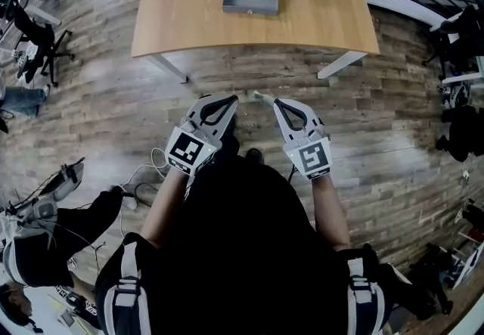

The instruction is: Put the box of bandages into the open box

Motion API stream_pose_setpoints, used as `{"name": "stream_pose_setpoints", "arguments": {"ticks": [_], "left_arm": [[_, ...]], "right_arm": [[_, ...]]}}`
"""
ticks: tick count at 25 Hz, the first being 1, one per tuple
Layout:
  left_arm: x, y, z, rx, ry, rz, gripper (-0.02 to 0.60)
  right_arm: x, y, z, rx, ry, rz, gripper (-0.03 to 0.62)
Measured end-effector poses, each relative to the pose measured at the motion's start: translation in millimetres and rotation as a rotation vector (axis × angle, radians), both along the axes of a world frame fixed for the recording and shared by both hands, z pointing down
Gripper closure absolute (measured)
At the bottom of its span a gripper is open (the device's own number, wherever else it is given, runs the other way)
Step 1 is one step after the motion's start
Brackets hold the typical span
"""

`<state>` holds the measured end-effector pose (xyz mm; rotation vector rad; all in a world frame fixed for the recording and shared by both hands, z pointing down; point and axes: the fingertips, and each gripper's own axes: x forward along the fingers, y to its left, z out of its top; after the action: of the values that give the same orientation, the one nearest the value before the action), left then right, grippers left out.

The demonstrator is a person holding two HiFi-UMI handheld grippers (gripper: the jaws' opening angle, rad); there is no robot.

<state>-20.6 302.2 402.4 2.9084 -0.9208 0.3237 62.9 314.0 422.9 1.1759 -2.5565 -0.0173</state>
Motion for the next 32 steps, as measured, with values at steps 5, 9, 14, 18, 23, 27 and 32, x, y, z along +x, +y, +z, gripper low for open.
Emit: {"name": "stream_pose_setpoints", "arguments": {"ticks": [5, 9, 14, 18, 23, 27, 32], "left_arm": [[0, -22, 3, 0.007, -0.001, 0.038, 0.558], [-7, -45, 5, -0.003, 0.000, 0.054, 0.558], [-17, -74, 5, -0.003, 0.000, 0.073, 0.558], [-26, -97, 7, -0.007, 0.011, 0.091, 0.558], [-41, -125, 10, -0.012, 0.012, 0.118, 0.558], [-49, -145, 12, -0.008, 0.022, 0.148, 0.558], [-60, -165, 16, -0.024, 0.020, 0.180, 0.558]], "right_arm": [[-3, -19, 1, -0.004, 0.011, 0.028, 0.569], [-8, -39, 0, -0.013, -0.007, 0.047, 0.569], [-15, -66, 1, -0.010, -0.004, 0.065, 0.569], [-26, -88, 2, -0.008, 0.008, 0.082, 0.569], [-41, -114, 3, -0.017, 0.007, 0.115, 0.569], [-51, -131, 4, -0.018, 0.013, 0.144, 0.569], [-64, -150, 5, -0.021, 0.018, 0.168, 0.569]]}}
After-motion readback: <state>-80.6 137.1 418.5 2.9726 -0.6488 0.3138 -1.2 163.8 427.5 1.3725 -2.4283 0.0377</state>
